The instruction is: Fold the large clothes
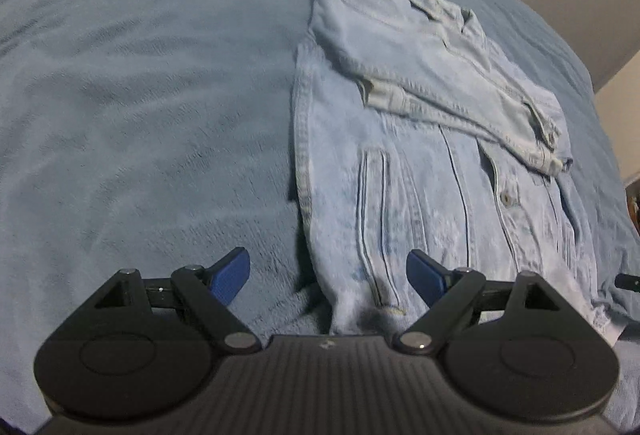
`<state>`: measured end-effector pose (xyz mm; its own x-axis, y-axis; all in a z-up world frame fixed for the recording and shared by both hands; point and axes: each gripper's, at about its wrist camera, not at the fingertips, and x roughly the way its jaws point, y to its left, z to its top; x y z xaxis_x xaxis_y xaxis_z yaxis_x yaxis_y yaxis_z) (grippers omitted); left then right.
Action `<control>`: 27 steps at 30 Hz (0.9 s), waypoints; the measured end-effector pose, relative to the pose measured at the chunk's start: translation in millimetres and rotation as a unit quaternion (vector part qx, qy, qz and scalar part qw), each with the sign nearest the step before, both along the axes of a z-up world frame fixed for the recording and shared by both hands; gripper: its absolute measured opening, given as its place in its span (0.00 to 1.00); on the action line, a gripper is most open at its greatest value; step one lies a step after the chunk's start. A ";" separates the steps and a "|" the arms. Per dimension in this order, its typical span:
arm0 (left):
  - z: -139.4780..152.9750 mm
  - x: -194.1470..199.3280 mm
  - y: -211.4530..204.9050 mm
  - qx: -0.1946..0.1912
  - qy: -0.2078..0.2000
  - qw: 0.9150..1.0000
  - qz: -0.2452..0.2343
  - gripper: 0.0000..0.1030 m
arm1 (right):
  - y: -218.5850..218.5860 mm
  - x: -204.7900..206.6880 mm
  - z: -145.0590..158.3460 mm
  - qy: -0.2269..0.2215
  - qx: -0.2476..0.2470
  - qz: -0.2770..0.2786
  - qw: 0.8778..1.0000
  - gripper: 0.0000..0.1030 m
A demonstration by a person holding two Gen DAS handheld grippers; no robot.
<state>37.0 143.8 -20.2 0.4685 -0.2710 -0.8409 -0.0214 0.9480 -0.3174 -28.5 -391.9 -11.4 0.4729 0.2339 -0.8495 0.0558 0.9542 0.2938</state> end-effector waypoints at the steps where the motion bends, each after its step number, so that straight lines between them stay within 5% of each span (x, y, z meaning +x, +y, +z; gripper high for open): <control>1: -2.4 0.9 -1.8 -0.007 0.007 1.000 -0.009 0.83 | -1.1 0.9 -4.8 0.012 0.004 -0.006 1.000 0.73; 6: -17.7 8.9 -15.6 -0.018 0.054 0.998 -0.041 0.73 | 3.3 3.8 -28.1 0.091 0.006 -0.017 0.996 0.67; 15: -39.7 19.2 -5.8 -0.063 0.101 0.993 -0.026 0.69 | -0.3 3.4 -47.3 0.145 0.090 -0.013 0.985 0.60; 19: -44.6 23.3 -5.4 -0.071 0.110 0.991 -0.021 0.69 | -8.9 8.5 -56.9 0.154 0.116 -0.043 0.980 0.59; 27: -44.5 20.0 3.1 -0.103 0.116 0.988 -0.016 0.57 | 0.6 2.2 -51.8 0.141 0.134 -0.016 0.981 0.59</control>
